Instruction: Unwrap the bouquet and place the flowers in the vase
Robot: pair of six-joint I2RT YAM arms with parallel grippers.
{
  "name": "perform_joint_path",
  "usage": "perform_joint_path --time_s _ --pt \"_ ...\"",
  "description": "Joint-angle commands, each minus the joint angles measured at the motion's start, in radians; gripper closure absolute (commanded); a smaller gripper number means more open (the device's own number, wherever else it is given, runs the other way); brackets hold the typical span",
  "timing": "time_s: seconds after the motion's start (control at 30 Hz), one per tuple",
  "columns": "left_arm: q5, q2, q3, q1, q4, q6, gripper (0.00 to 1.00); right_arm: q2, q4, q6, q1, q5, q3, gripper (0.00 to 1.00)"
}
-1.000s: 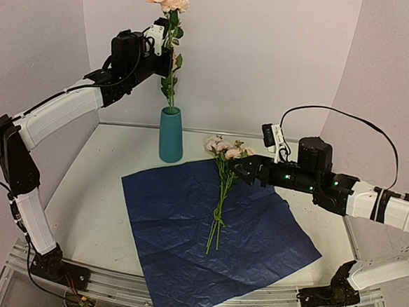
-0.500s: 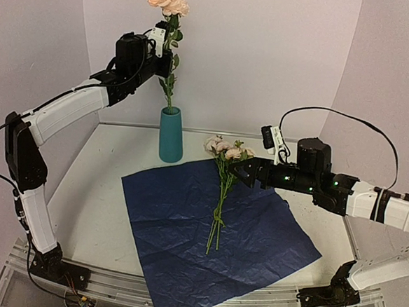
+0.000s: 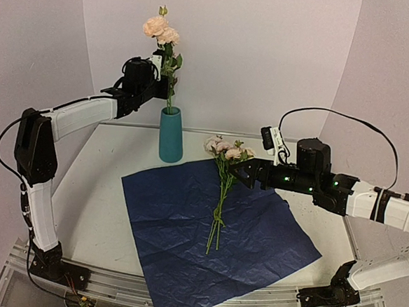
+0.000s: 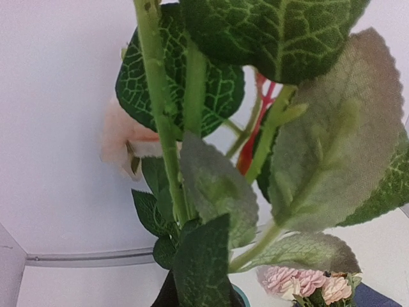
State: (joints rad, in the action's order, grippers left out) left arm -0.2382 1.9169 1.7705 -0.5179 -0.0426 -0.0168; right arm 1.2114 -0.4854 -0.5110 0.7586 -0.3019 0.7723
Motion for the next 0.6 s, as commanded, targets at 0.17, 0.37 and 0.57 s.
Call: perform_joint_path --time_s 0.17,0.37,0.57 --pt "-0.031 0.080 -0.028 0.006 -0.071 -0.102 0.96 -0.015 -0.011 0.010 0.005 0.002 0.029 0.08" --pt "-0.035 0.081 -0.066 0.005 -0.070 -0.146 0.87 -0.028 -0.011 0.006 0.005 0.008 0.013 0.08" --pt "-0.014 0.061 -0.101 0.006 -0.066 -0.154 0.59 -0.024 -0.011 0.003 0.005 0.011 0.012 0.08"
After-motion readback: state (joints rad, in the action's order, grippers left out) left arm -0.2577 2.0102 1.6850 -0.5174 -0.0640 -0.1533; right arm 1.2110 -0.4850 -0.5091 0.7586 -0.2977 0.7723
